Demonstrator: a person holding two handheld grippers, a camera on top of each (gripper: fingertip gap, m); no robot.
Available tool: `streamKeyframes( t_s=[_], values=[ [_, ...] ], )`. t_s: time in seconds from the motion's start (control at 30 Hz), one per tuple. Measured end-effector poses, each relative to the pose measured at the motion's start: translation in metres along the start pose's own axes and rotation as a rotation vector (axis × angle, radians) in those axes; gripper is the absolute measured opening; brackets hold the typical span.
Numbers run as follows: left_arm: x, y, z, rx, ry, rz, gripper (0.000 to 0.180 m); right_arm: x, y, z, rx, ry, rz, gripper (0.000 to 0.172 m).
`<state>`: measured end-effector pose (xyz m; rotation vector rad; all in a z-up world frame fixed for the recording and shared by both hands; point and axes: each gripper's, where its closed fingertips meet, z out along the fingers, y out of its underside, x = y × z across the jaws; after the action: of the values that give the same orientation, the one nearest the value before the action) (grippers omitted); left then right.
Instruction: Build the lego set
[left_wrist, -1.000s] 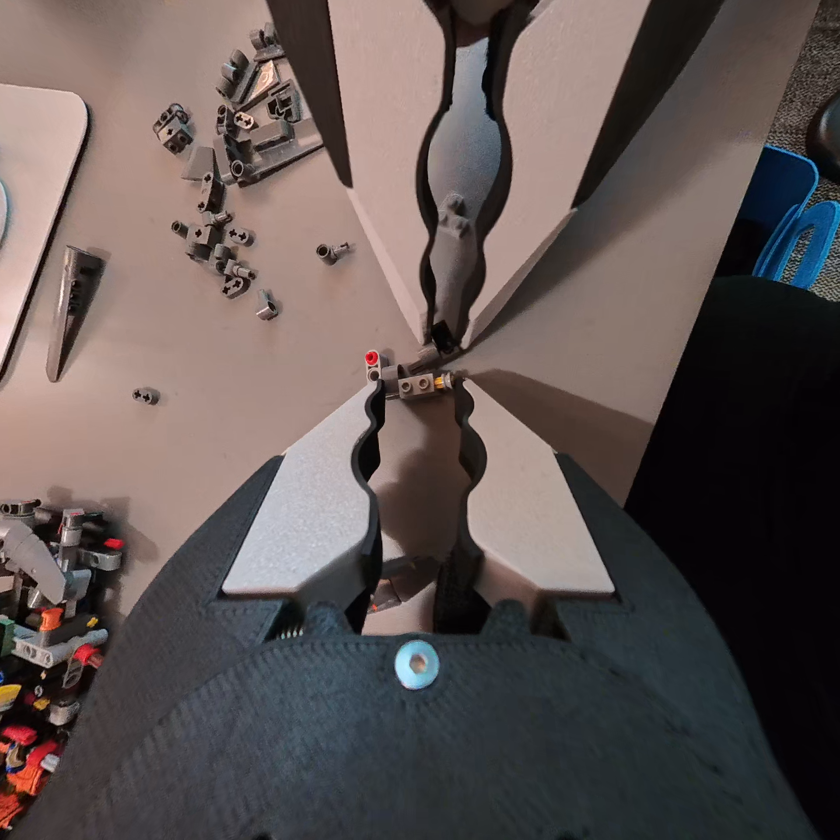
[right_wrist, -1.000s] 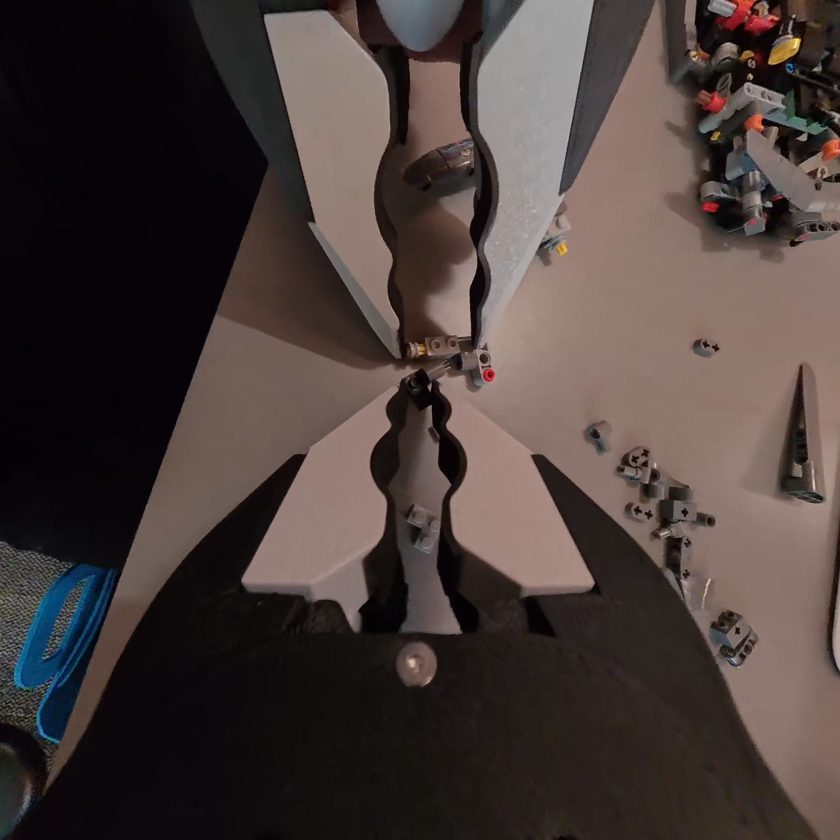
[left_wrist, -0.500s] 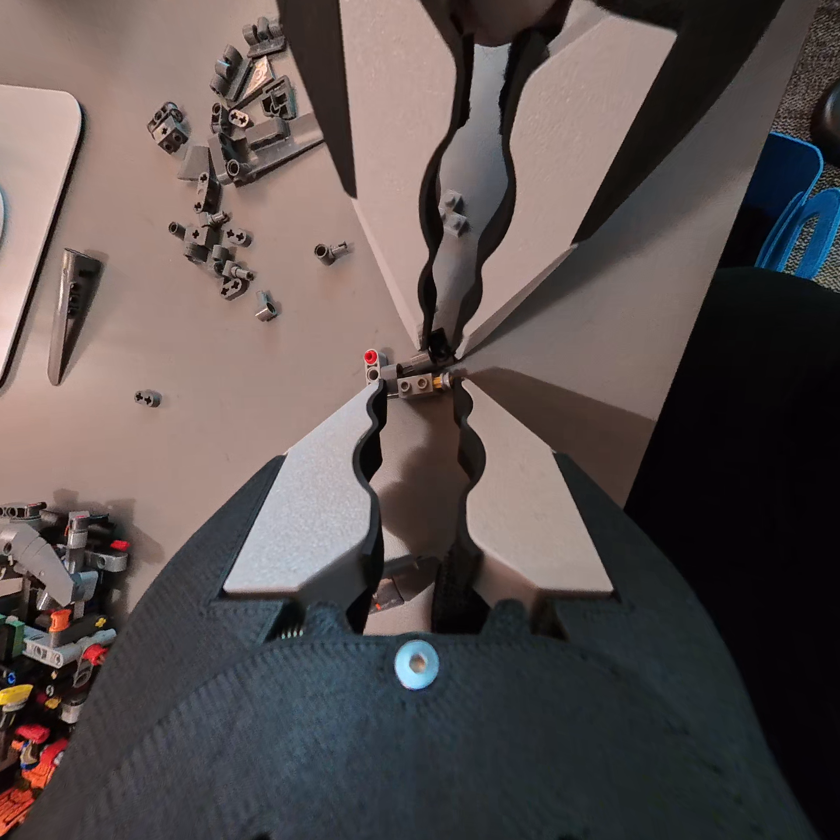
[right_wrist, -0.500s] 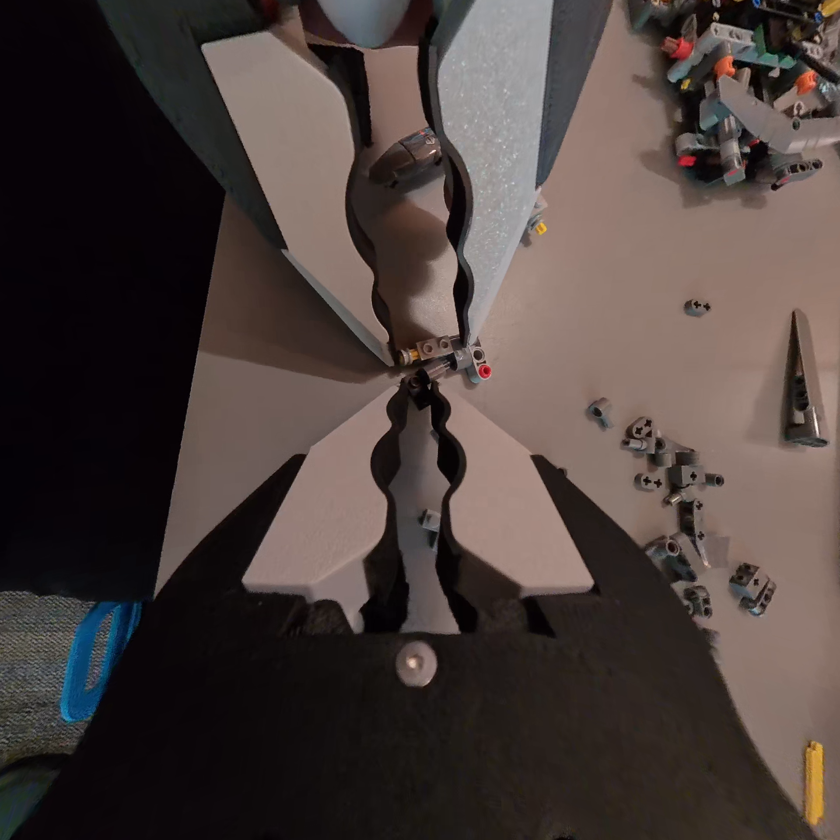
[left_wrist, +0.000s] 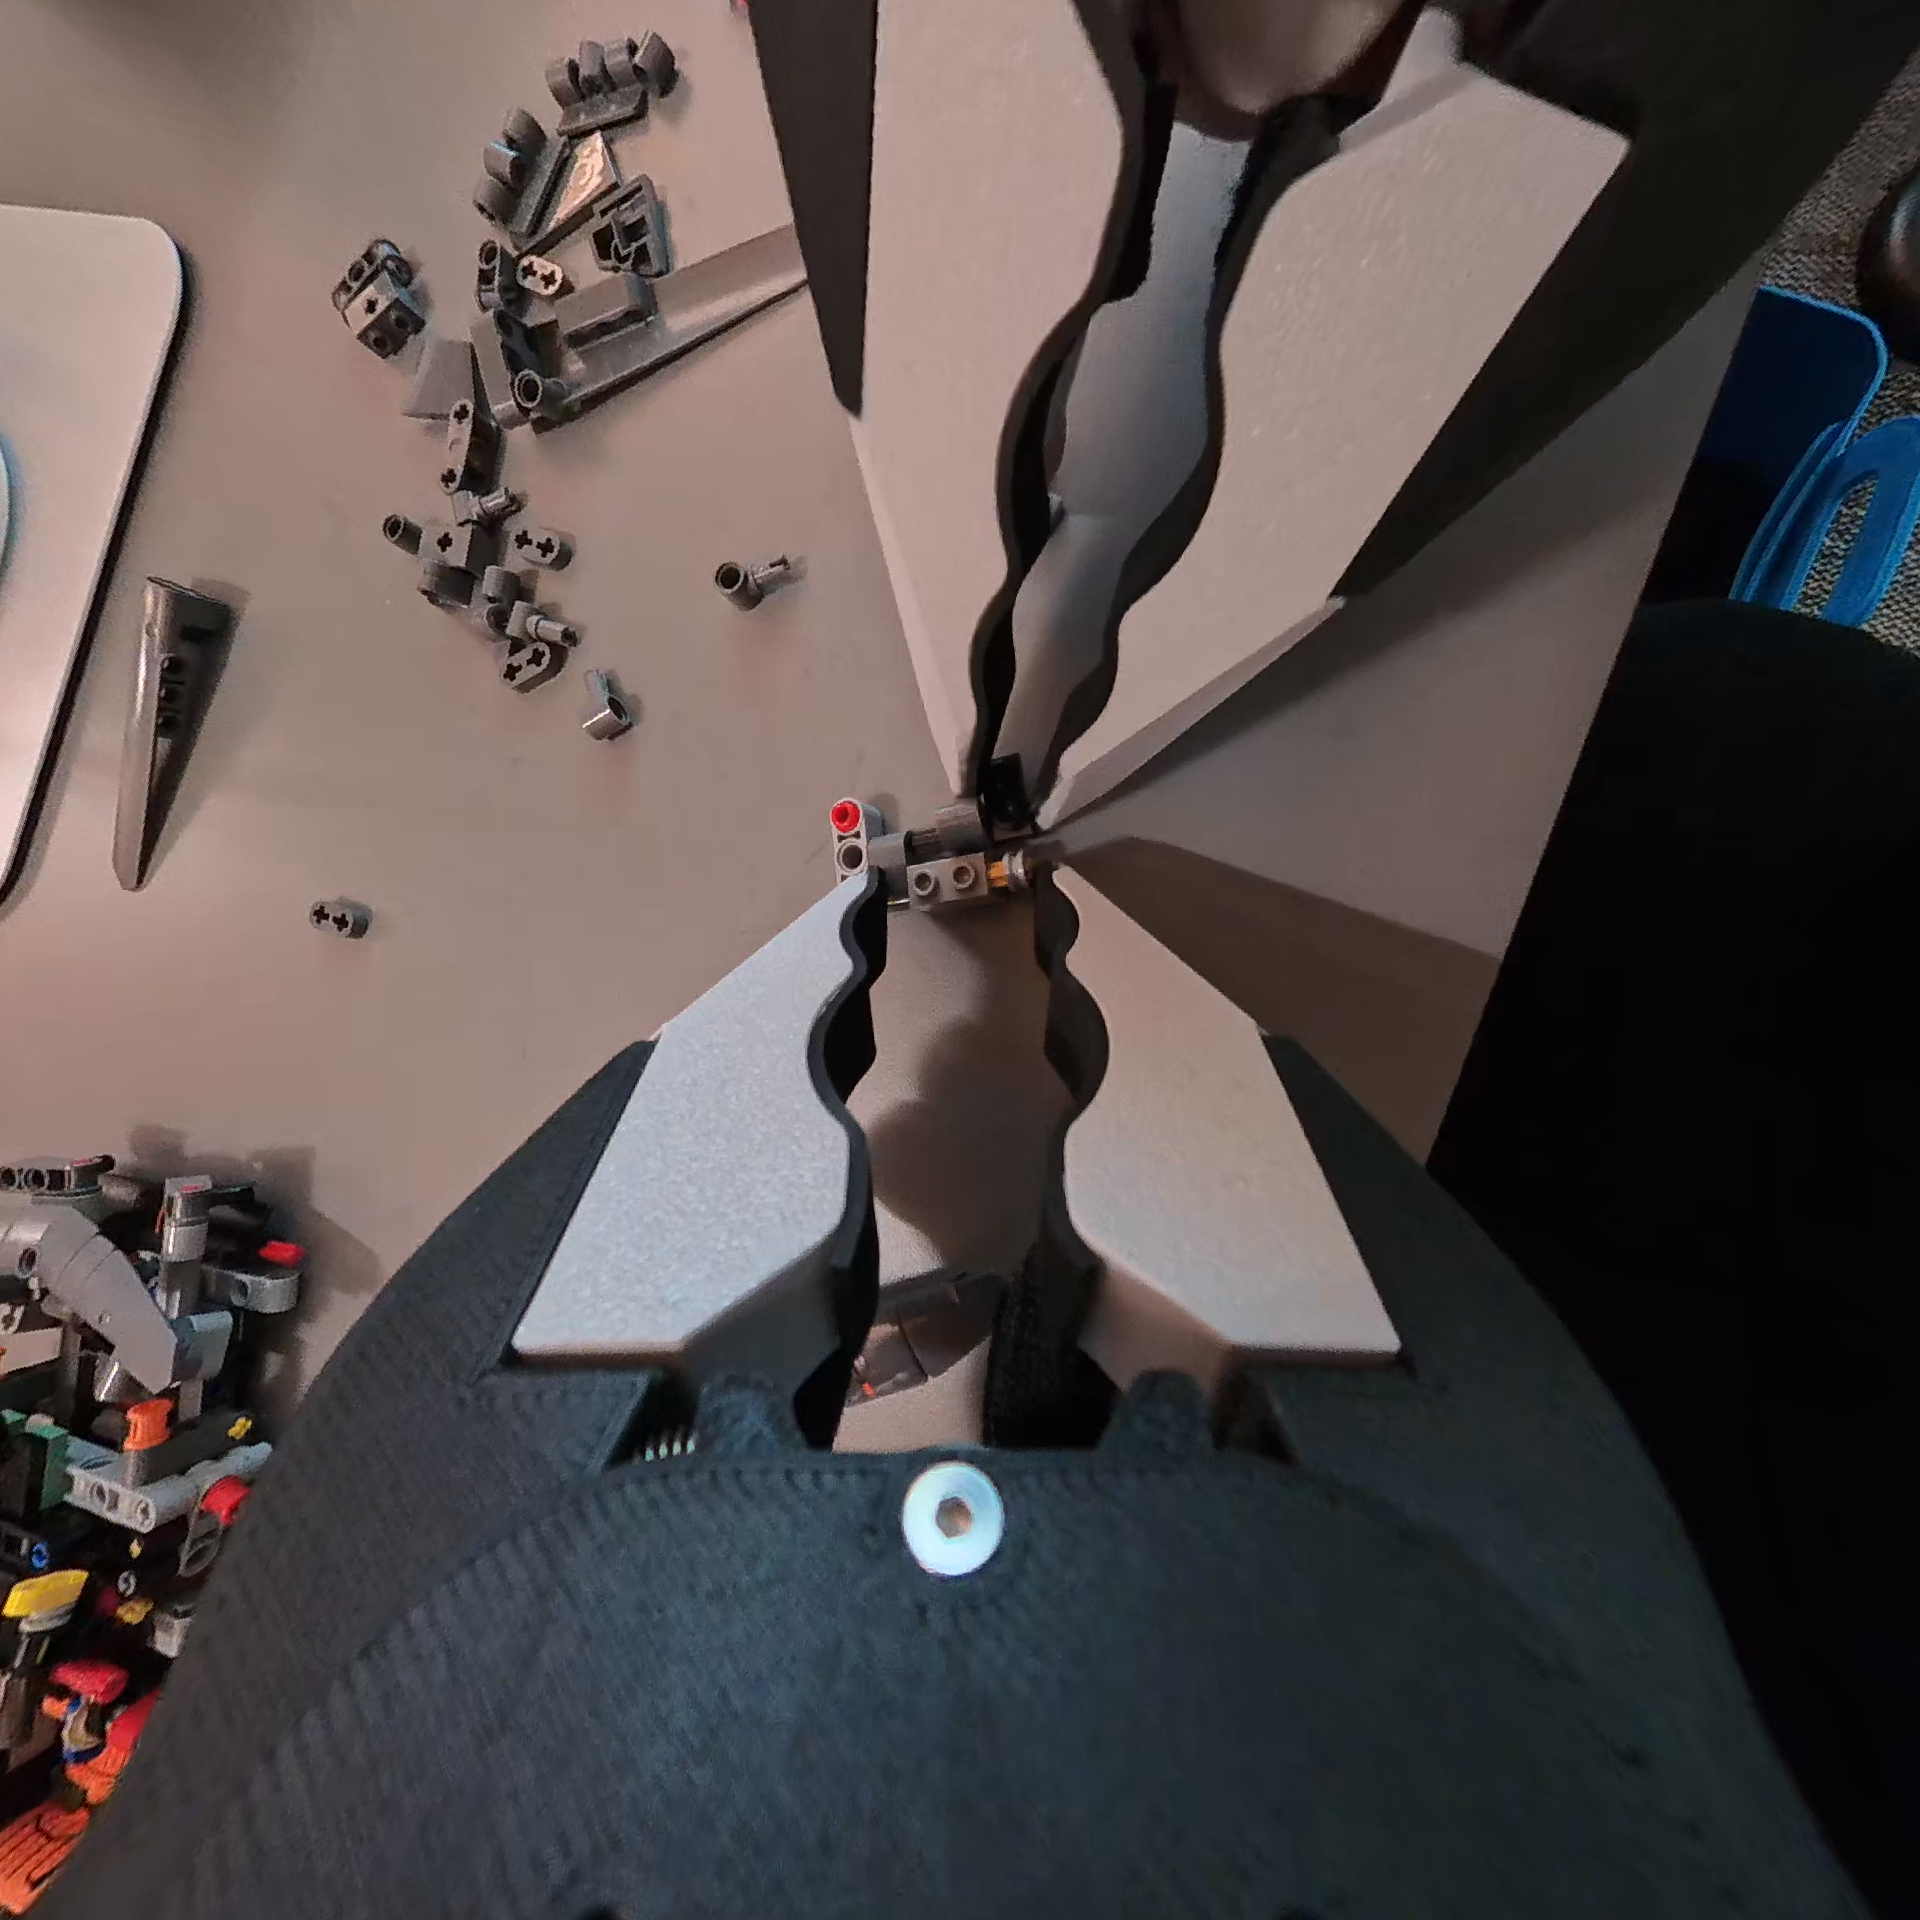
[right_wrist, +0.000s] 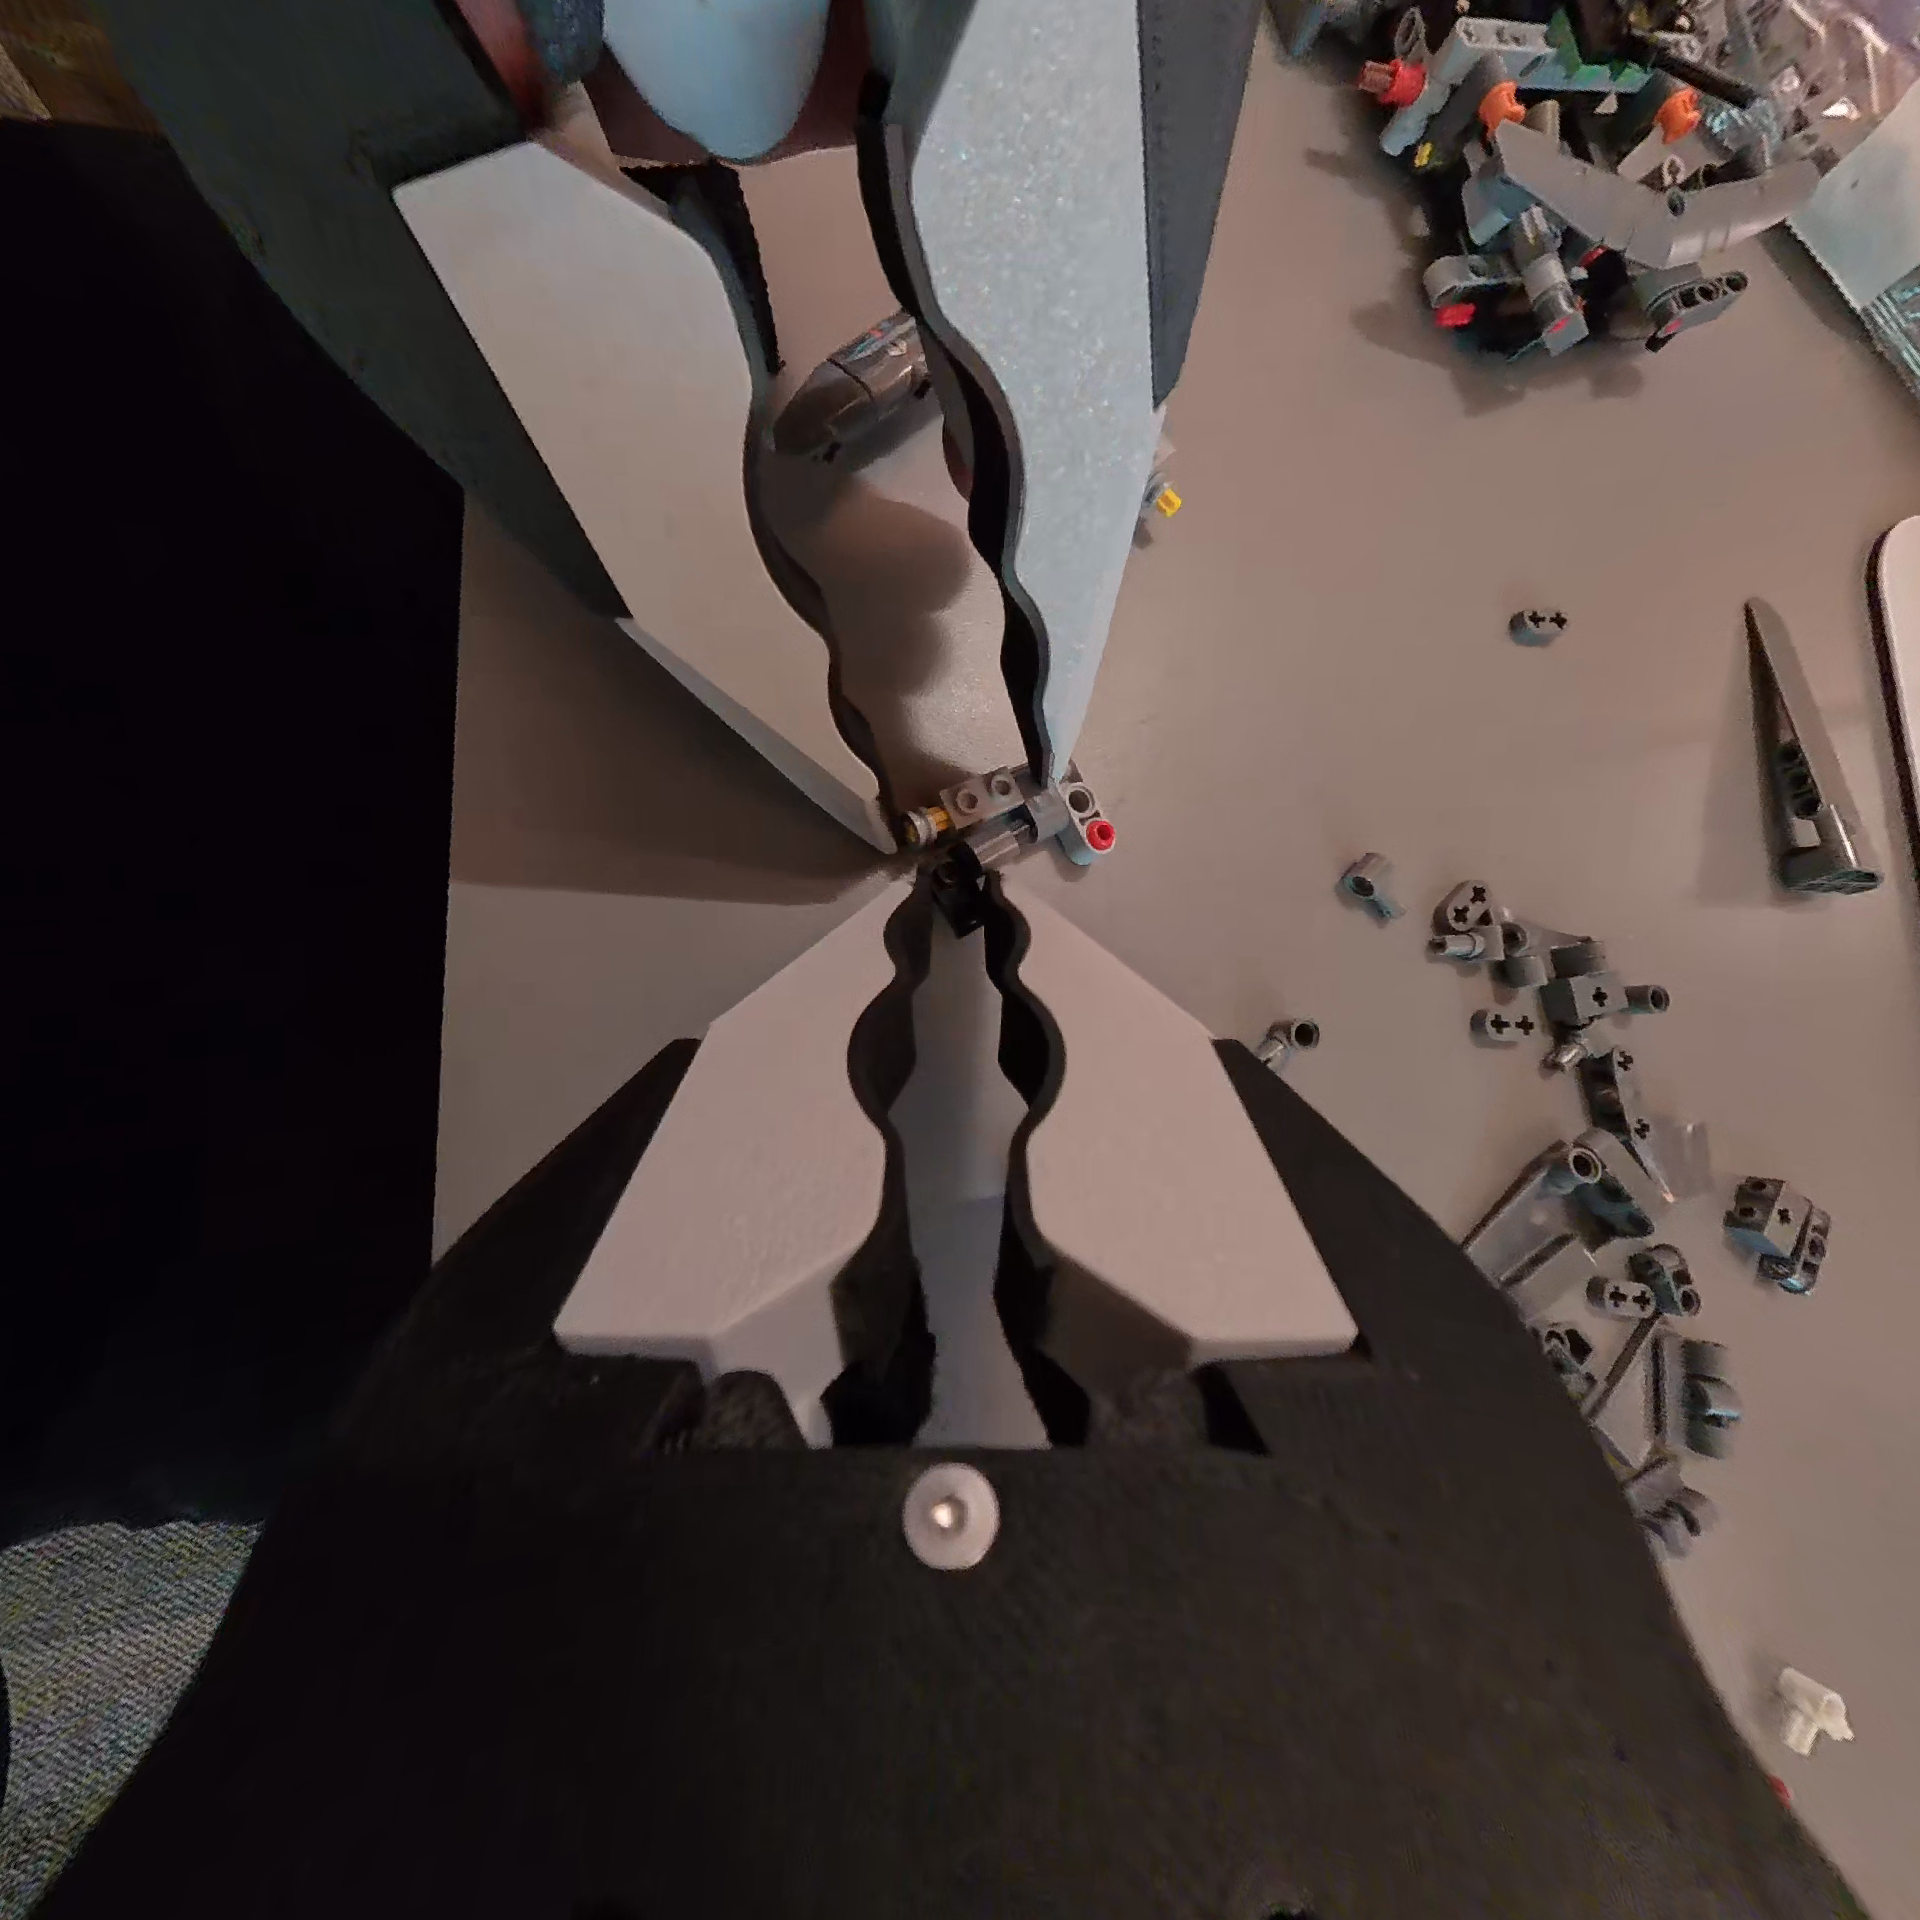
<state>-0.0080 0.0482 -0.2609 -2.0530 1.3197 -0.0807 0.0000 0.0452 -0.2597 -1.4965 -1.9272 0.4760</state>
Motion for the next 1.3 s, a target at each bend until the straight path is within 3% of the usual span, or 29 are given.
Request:
streamKeyframes(
  t_s=[0.43, 0.9, 1.3],
  values=[
    [0.0, -0.001, 0.001, -0.012, 0.0, 0.028, 0.025, 0.0, -0.001, 0.002, 0.002, 0.009, 0.06, 0.006],
    [-0.002, -0.003, -0.002, 0.023, 0.007, 0.0, 0.022, 0.0, 0.0, 0.003, -0.001, -0.092, 0.051, 0.006],
    [-0.011, 0.004, -0.003, -0.053, 0.018, 0.06, 0.055, 0.0, 0.0, 0.003, 0.004, -0.088, 0.046, 0.006]
  ],
)
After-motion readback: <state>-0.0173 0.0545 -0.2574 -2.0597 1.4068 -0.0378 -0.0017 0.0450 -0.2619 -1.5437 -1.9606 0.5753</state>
